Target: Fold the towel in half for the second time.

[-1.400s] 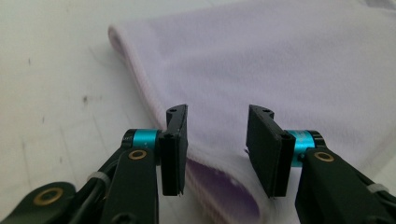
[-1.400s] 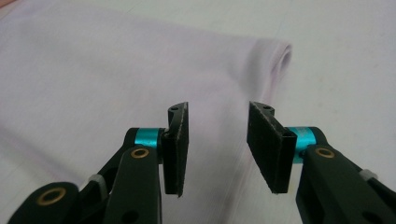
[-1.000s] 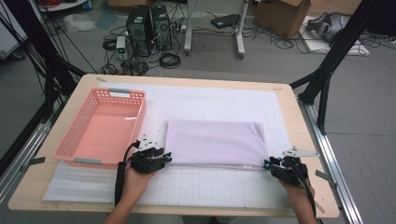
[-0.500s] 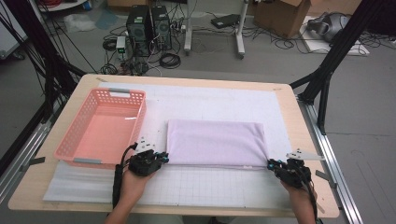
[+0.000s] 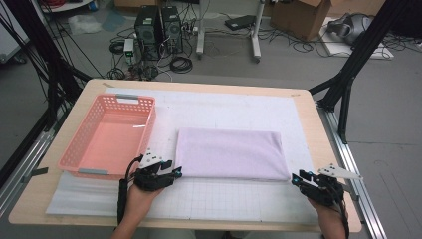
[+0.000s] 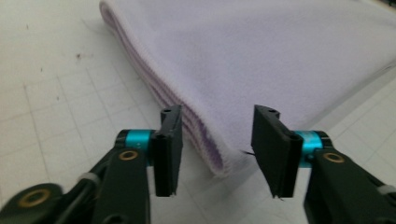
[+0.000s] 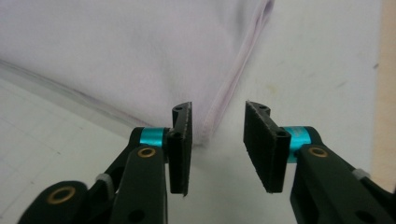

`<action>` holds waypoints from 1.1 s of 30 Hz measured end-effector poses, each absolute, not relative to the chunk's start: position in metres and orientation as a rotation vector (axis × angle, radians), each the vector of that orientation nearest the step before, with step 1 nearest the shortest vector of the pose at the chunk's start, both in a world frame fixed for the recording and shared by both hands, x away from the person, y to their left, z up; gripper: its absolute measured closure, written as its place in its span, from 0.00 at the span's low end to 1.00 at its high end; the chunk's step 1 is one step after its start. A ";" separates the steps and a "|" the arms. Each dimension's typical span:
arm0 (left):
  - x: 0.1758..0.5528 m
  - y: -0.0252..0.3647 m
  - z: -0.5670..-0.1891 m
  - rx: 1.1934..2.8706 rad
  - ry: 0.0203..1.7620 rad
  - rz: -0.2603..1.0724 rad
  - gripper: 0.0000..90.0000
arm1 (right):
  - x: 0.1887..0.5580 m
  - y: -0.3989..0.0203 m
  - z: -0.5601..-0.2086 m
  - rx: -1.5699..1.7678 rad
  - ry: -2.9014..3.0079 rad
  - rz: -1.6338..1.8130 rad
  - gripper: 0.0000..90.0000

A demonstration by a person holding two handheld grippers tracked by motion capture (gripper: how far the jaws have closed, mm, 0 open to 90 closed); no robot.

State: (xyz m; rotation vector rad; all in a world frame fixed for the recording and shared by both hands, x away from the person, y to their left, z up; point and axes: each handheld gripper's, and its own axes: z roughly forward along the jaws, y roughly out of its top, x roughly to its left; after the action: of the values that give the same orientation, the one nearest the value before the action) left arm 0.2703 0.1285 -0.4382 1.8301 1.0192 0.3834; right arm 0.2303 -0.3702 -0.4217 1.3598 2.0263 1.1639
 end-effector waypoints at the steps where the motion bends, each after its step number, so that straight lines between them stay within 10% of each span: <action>1: 0.268 0.128 -0.436 1.813 1.004 0.389 0.48 | 0.228 -0.371 -0.420 1.345 2.016 1.177 0.62; 14: 0.259 0.122 -0.422 1.741 0.873 0.438 0.20 | 0.214 -0.375 -0.413 1.247 1.905 1.265 0.24; 33: 0.259 0.124 -0.424 1.733 0.886 0.448 0.21 | 0.219 -0.374 -0.414 1.241 1.901 1.265 0.21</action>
State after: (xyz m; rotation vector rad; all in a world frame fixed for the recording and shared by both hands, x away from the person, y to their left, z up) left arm 0.2595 0.1241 -0.4244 1.7329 0.8864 0.4476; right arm 0.2187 -0.3740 -0.4138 1.2406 1.9013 1.2648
